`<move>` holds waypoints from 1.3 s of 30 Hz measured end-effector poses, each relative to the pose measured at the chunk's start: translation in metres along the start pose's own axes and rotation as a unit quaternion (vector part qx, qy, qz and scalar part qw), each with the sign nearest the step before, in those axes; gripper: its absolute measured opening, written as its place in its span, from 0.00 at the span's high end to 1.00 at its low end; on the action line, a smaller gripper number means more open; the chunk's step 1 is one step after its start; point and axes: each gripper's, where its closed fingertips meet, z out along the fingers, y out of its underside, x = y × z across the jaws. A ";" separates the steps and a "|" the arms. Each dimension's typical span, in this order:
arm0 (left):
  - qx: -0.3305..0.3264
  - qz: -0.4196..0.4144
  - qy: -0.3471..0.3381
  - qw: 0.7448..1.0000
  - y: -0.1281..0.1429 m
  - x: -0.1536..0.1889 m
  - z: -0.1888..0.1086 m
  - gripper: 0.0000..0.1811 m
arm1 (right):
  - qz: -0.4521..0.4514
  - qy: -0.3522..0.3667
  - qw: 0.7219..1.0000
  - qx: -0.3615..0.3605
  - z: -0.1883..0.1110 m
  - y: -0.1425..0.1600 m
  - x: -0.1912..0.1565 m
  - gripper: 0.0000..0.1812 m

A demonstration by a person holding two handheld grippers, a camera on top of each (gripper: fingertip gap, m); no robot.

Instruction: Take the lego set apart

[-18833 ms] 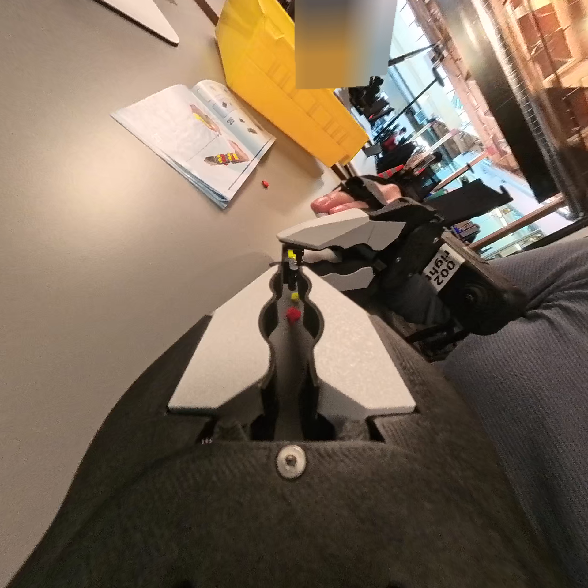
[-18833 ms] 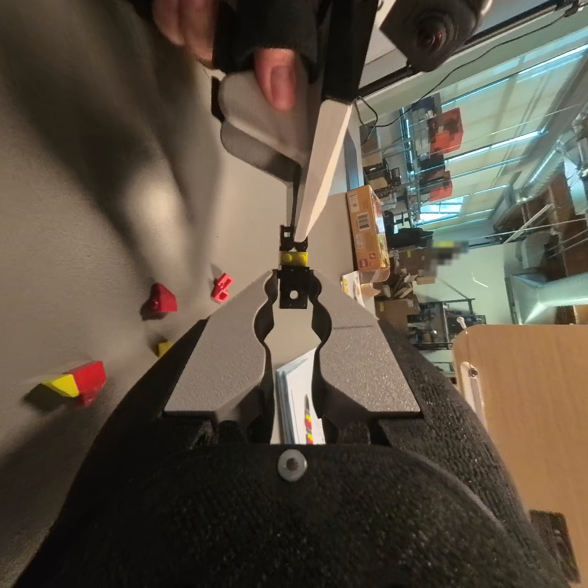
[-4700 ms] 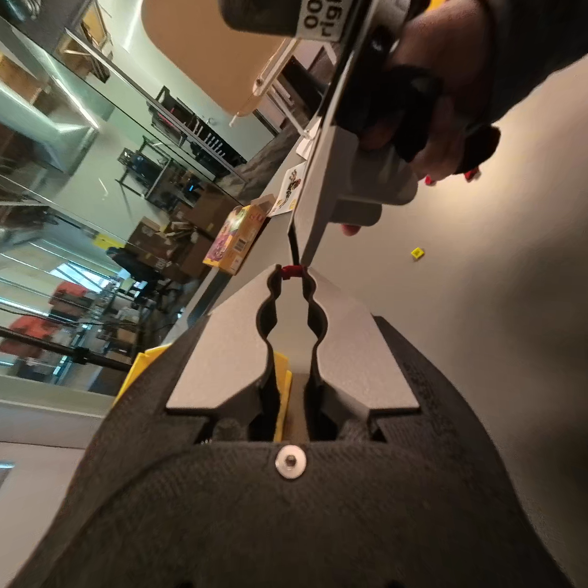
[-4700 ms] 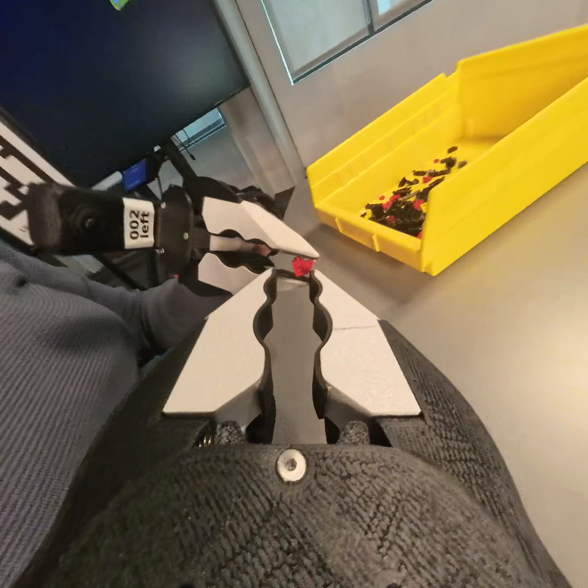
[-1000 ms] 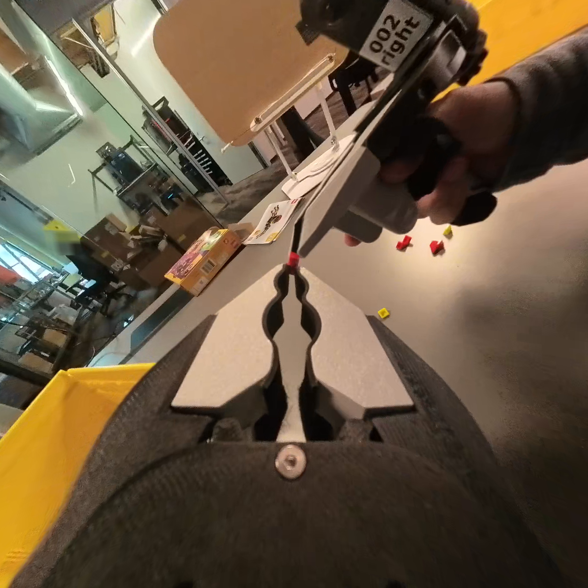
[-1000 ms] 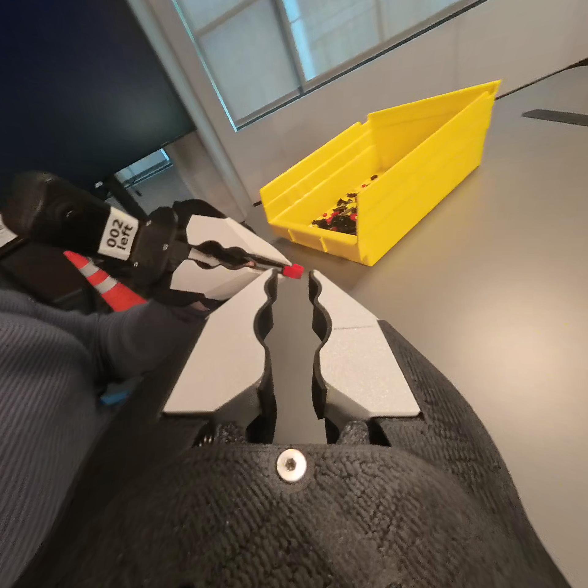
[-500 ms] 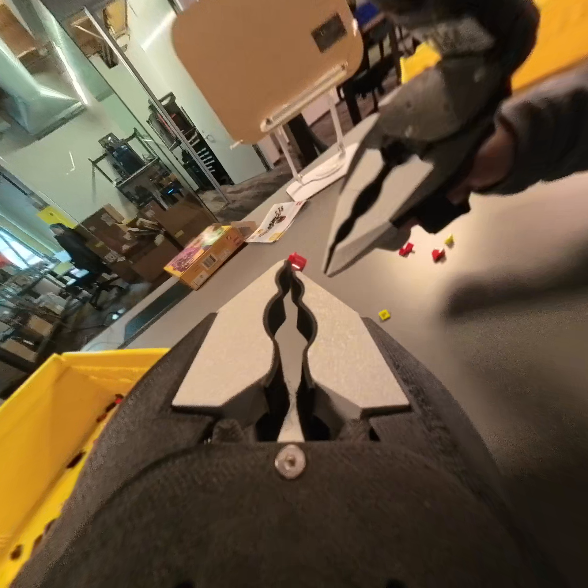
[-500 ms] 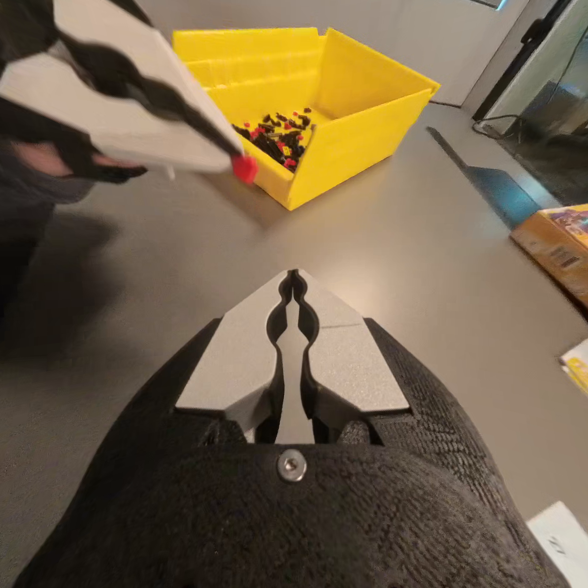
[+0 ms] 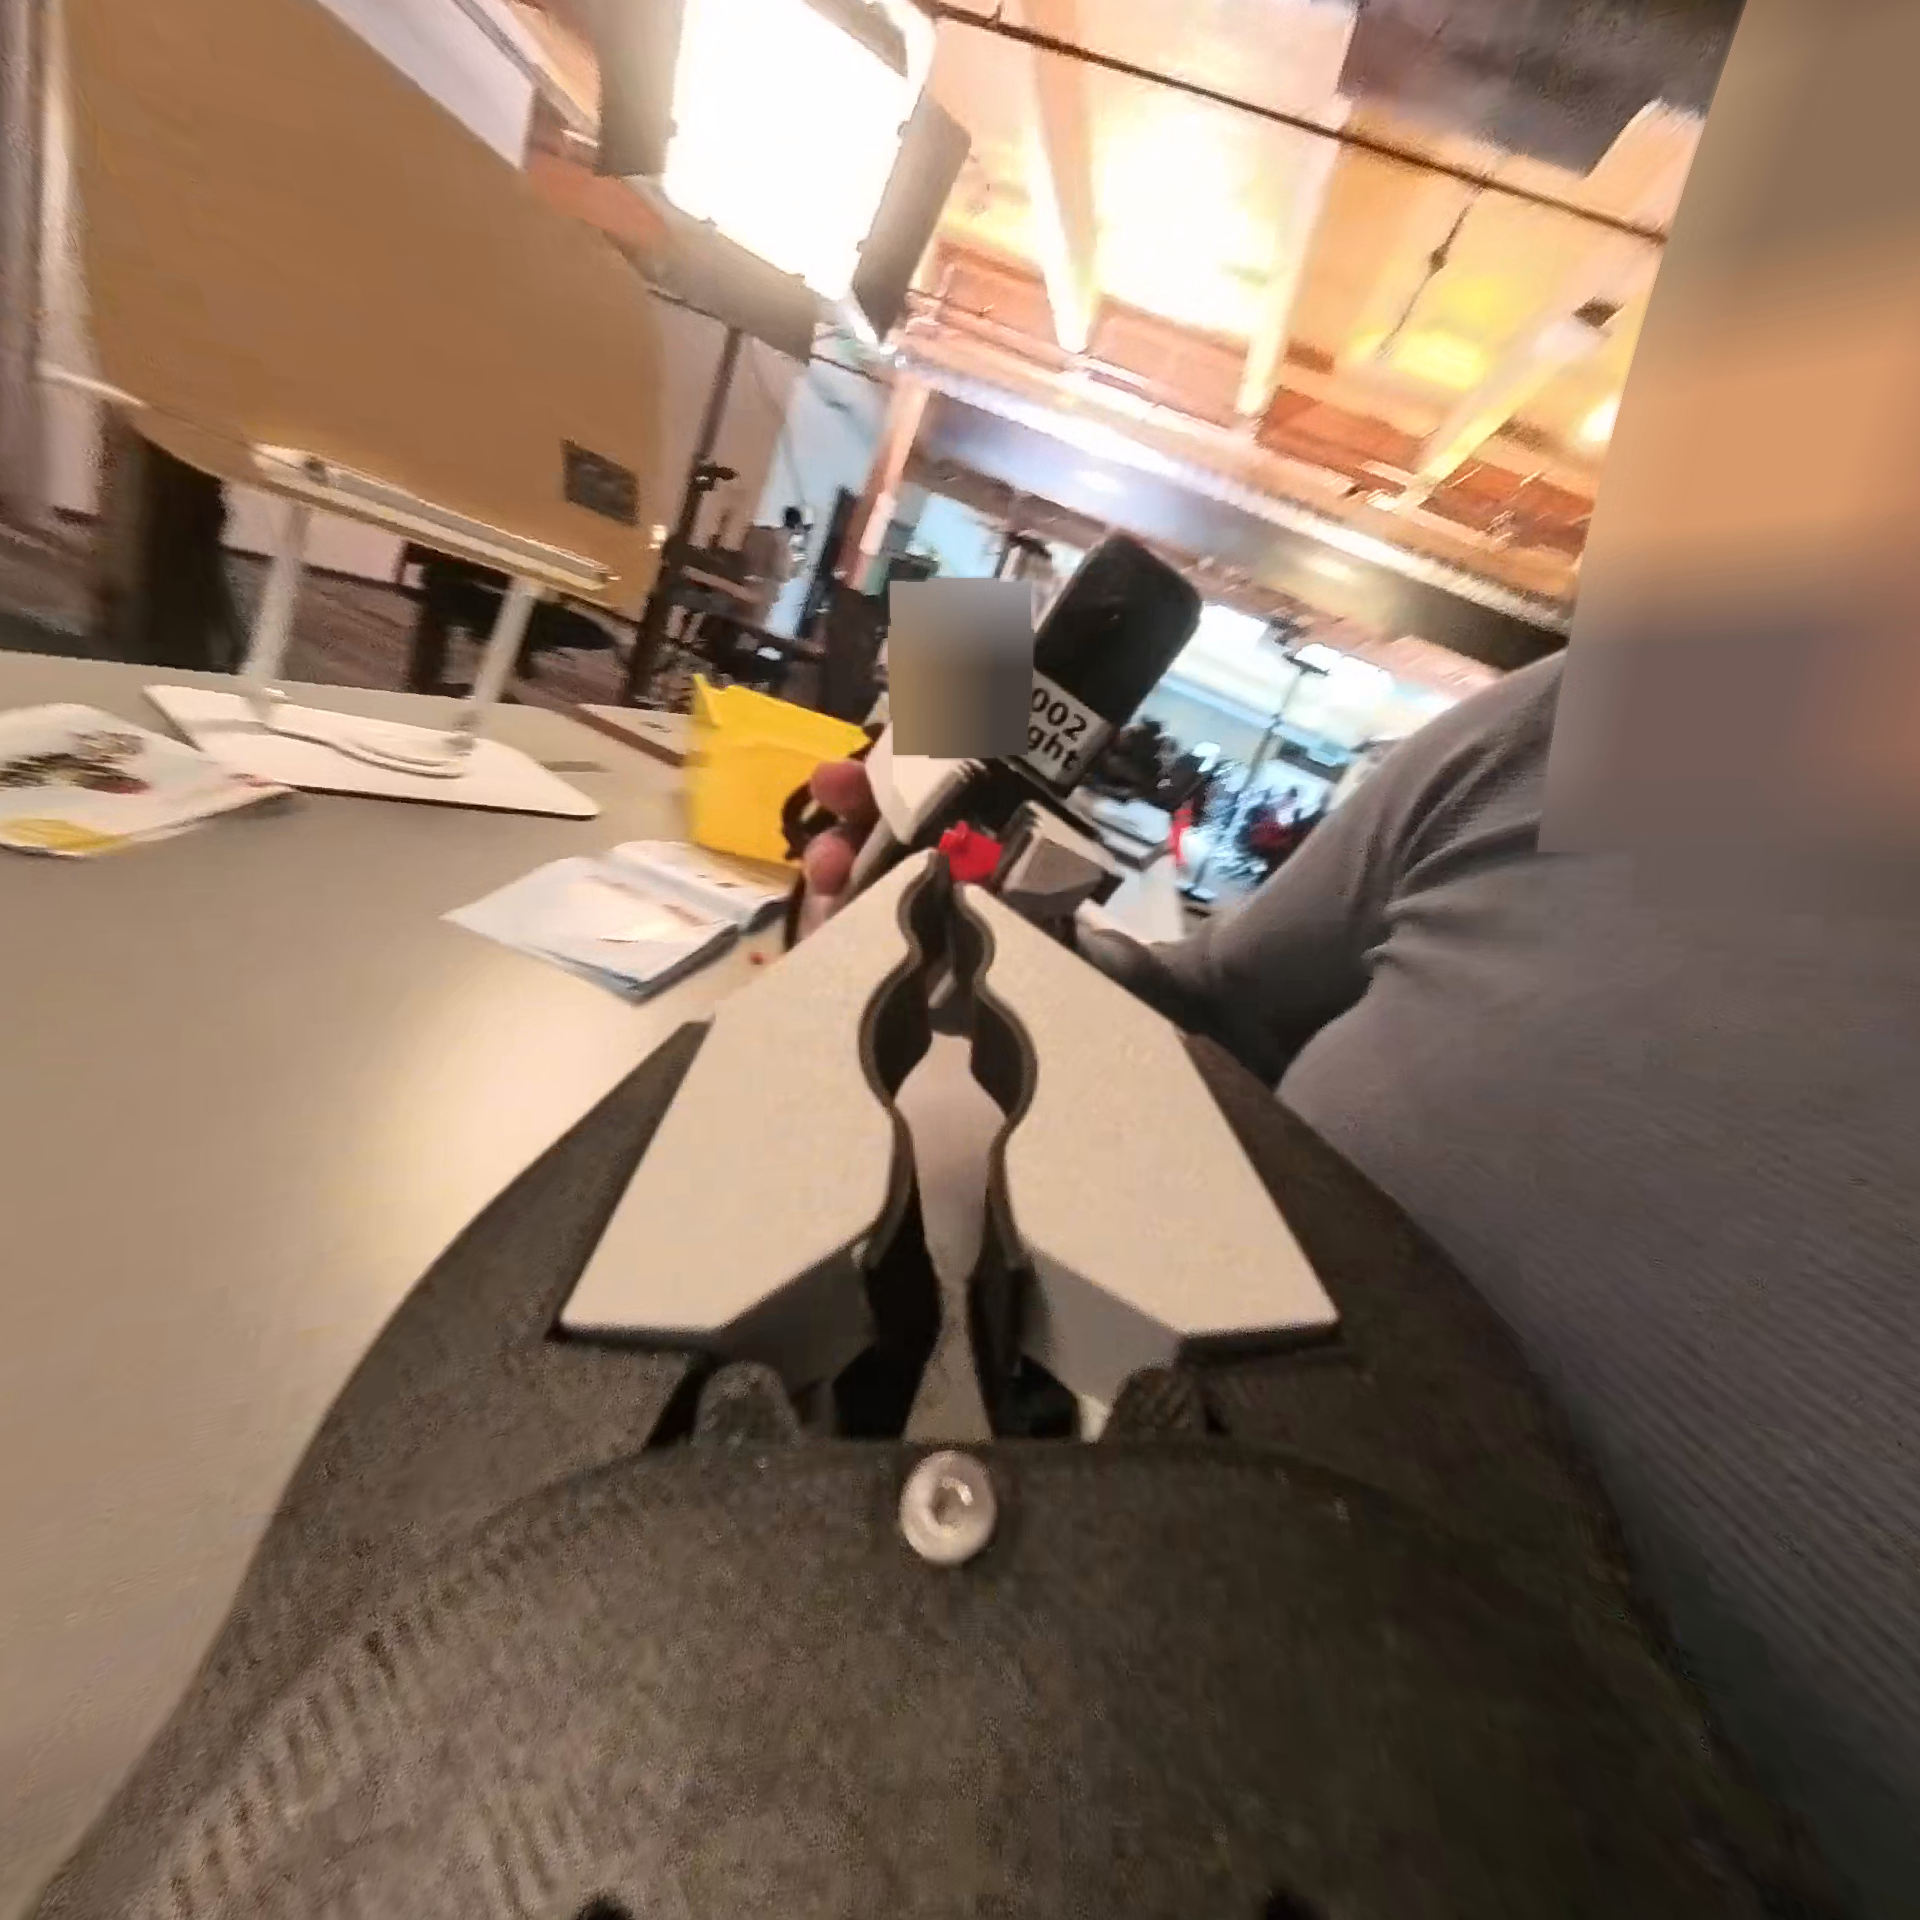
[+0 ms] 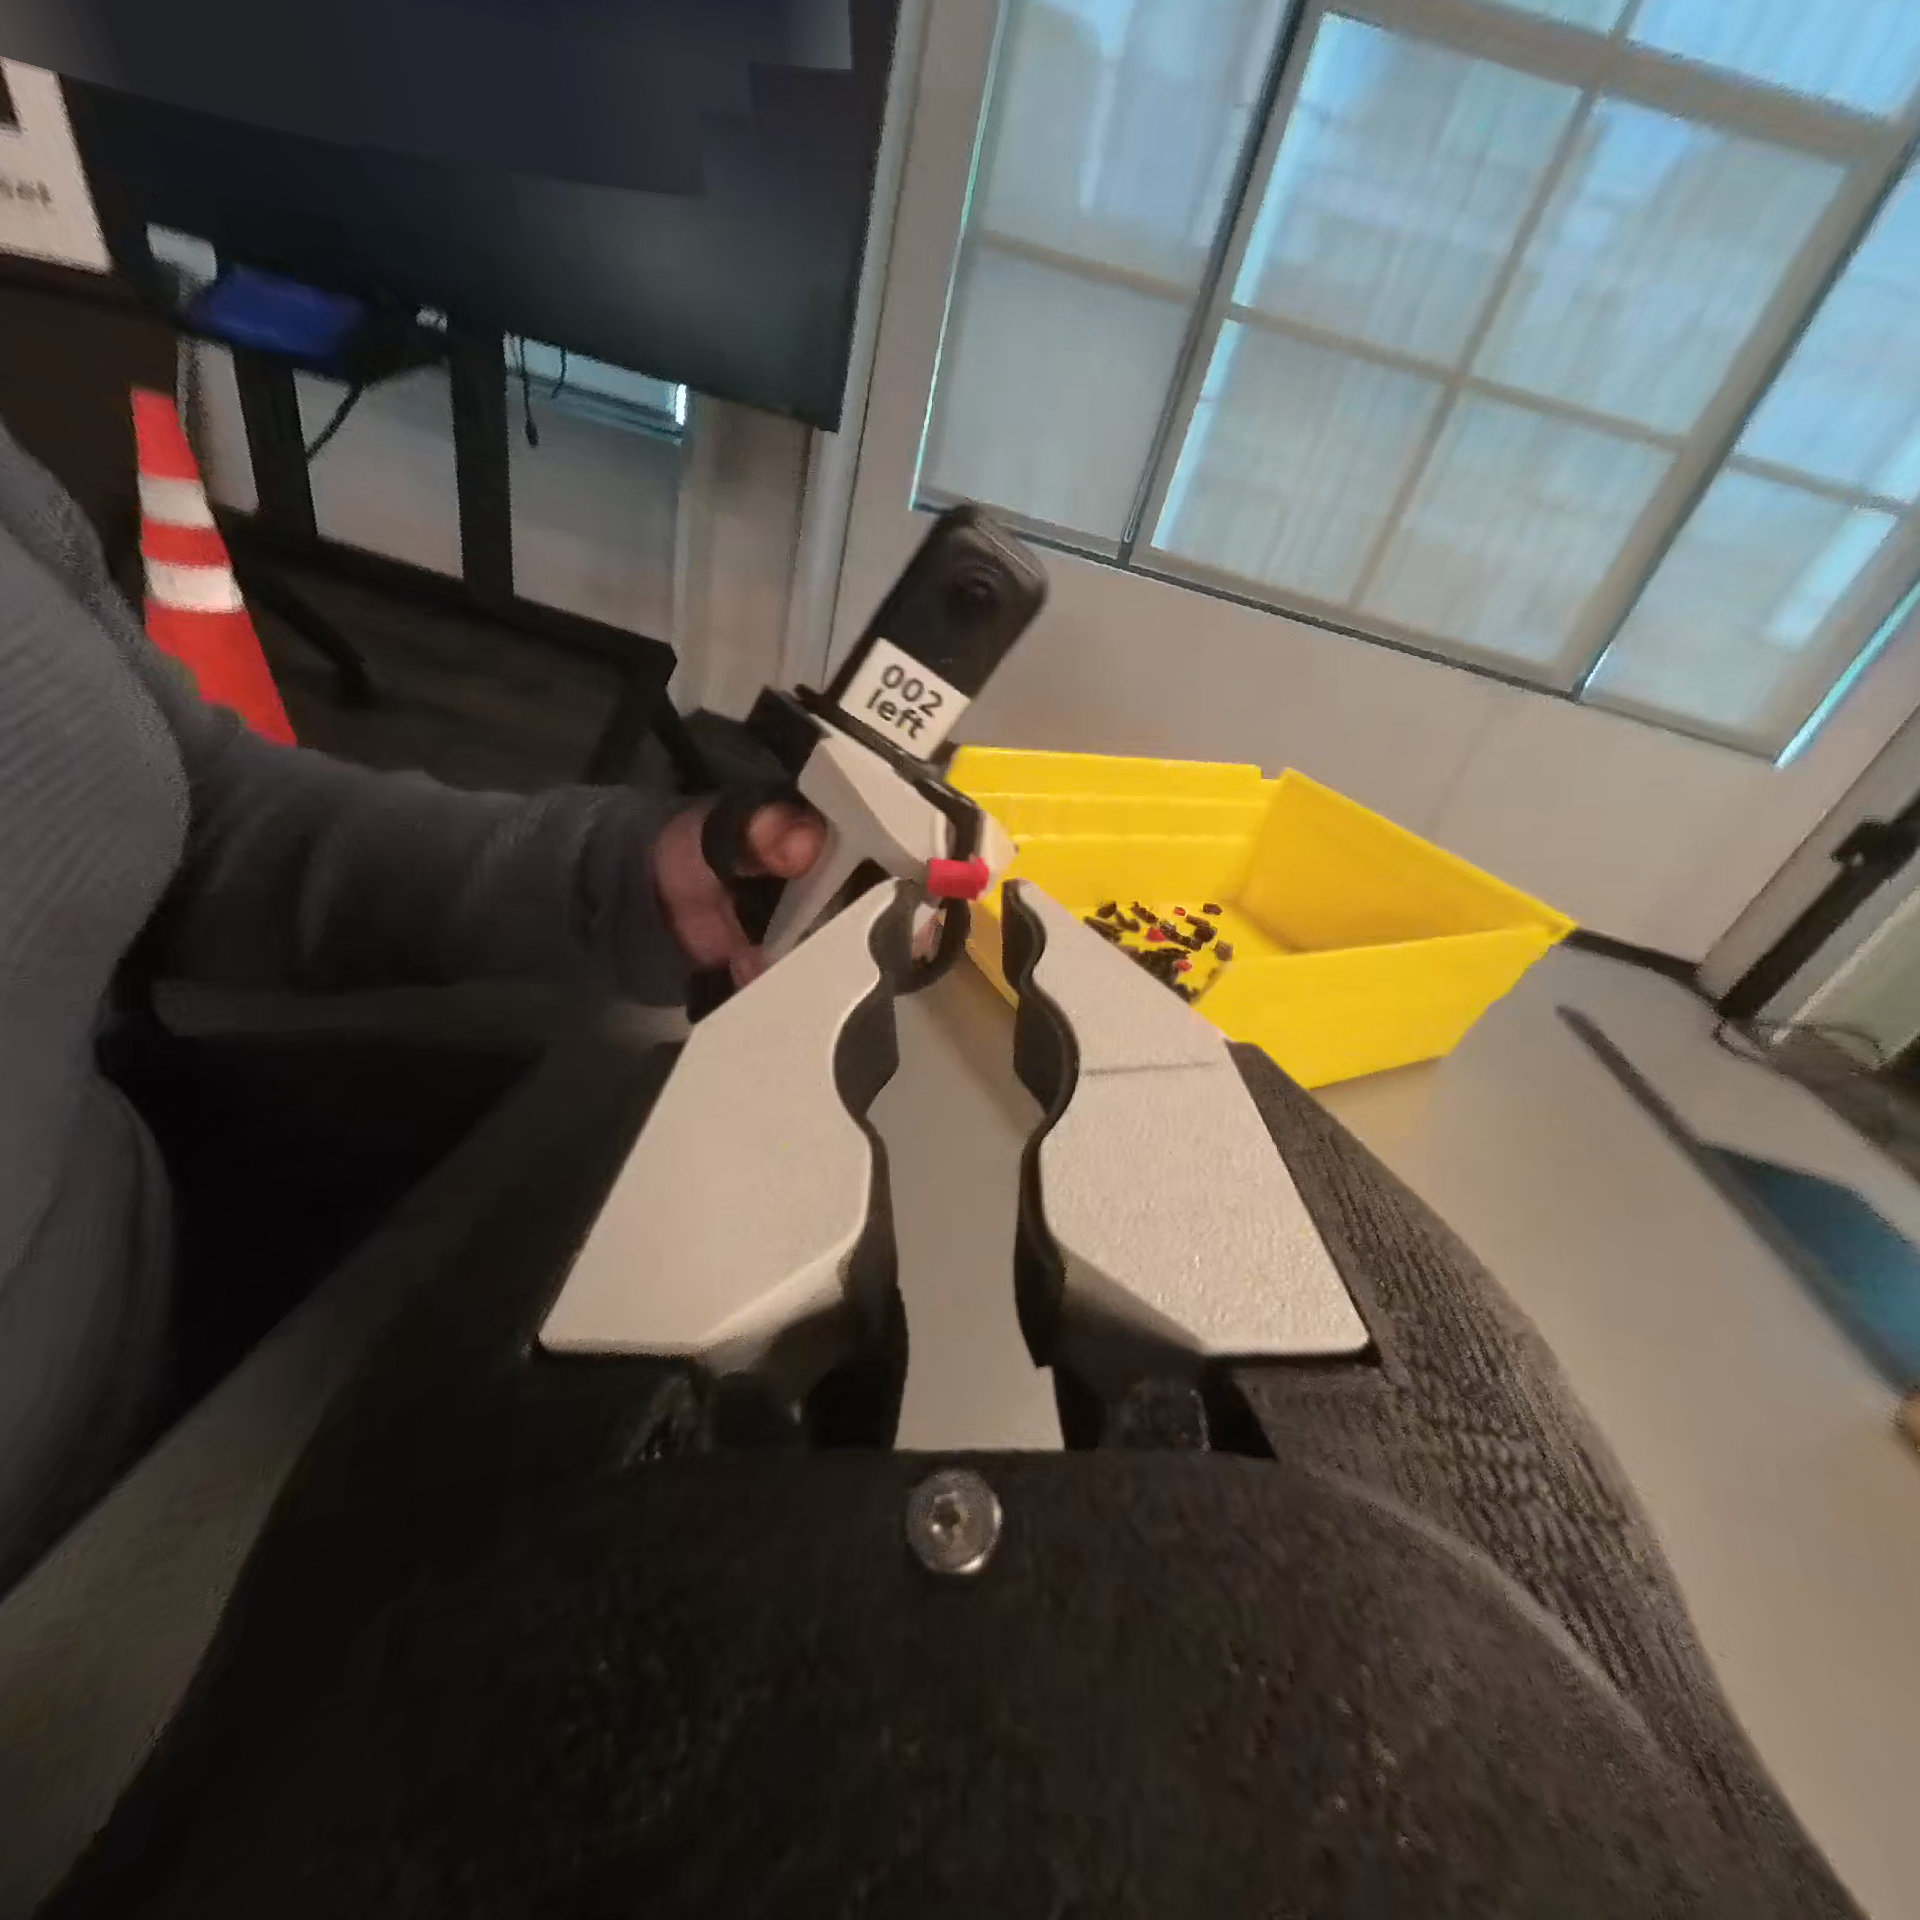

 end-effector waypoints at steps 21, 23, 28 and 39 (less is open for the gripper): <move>-0.067 -0.132 0.061 0.987 0.014 0.008 0.005 1.00 | -0.391 0.009 0.910 -0.141 -0.002 0.009 -0.009 0.89; -0.068 -0.142 0.068 0.985 0.013 0.009 0.006 1.00 | -0.408 0.005 0.900 -0.154 -0.002 0.011 -0.009 0.92; -0.076 -0.136 0.070 0.985 0.018 0.010 0.007 1.00 | -0.383 -0.010 0.908 -0.168 -0.005 0.014 -0.010 0.97; -0.041 0.112 -0.121 0.985 -0.024 -0.016 -0.017 1.00 | -0.323 0.005 0.911 -0.256 -0.019 0.058 0.000 0.97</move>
